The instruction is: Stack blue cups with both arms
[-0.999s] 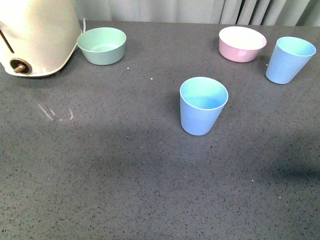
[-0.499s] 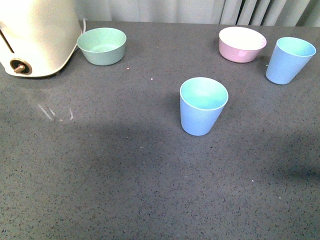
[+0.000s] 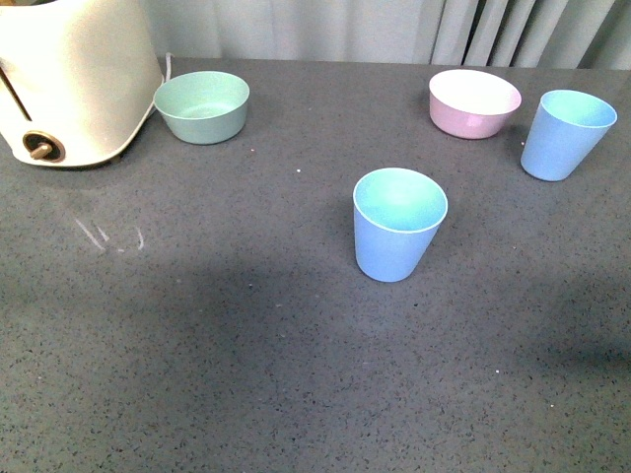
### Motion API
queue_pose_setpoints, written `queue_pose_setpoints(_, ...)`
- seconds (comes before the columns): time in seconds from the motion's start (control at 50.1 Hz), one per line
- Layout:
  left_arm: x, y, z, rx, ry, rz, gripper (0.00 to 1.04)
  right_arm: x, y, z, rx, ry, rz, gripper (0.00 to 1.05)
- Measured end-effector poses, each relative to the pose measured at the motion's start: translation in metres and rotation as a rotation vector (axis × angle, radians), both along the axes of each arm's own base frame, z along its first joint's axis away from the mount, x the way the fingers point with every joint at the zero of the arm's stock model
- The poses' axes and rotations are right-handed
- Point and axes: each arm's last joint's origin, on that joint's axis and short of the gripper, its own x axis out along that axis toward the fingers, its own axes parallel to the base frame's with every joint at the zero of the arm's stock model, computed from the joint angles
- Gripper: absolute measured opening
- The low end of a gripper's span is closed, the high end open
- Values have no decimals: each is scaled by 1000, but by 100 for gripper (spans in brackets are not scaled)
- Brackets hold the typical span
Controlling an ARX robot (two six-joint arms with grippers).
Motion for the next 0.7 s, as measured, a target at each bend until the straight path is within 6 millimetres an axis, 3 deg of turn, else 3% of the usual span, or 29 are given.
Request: queue_pose_setpoints(0.699, -31, 0, 8, 0, -26, -6, 2, 0, 0, 0, 0, 0, 0, 96)
